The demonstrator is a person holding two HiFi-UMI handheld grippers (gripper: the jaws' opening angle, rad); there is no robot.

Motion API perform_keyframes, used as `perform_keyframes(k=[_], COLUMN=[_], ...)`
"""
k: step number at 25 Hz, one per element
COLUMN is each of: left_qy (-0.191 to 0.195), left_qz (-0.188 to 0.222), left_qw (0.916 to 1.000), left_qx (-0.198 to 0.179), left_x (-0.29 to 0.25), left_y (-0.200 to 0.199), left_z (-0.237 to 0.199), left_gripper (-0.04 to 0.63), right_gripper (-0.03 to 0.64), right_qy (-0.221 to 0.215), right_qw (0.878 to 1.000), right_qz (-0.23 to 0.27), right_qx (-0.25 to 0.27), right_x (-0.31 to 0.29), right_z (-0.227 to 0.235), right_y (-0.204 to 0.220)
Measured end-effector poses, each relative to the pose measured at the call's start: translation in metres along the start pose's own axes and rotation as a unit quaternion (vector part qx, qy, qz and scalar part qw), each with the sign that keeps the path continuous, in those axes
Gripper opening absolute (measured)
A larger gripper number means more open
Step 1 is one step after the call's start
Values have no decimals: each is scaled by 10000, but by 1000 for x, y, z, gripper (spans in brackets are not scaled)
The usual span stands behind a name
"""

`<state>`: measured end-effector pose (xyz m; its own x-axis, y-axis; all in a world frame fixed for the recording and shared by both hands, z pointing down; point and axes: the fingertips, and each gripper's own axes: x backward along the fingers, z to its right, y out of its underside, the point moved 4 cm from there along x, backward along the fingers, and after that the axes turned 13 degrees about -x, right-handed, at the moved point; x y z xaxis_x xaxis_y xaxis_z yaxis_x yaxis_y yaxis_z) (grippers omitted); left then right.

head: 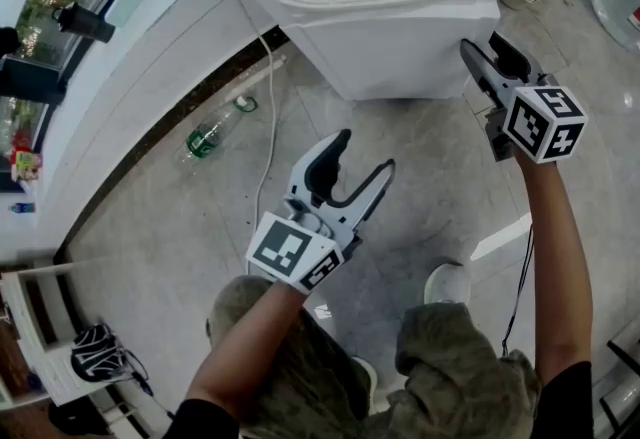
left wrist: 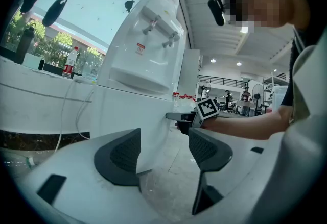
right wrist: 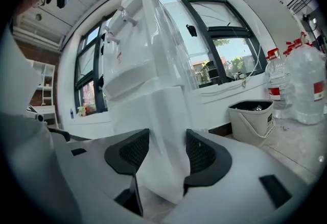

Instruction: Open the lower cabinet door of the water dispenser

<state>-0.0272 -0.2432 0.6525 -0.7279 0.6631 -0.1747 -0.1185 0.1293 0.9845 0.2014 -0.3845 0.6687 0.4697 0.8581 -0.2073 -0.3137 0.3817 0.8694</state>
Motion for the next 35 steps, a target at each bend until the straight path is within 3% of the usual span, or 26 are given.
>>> perform_keyframes(k=[14,35], left_qy=[216,585], left_qz=[98,101], left_qw=[9996,9982], left_qx=[121,-3], left_x=[-5,-16], left_y=[-1,-5], left_z=[8,41], left_gripper=[268,268], right_gripper=[175,100], right_qy=[-17,-231], right_qw=[9999,9990], right_qz=[103,34], right_qx=[136,390], right_x=[41,83], right_z=[-23,-60], right_y=[23,53])
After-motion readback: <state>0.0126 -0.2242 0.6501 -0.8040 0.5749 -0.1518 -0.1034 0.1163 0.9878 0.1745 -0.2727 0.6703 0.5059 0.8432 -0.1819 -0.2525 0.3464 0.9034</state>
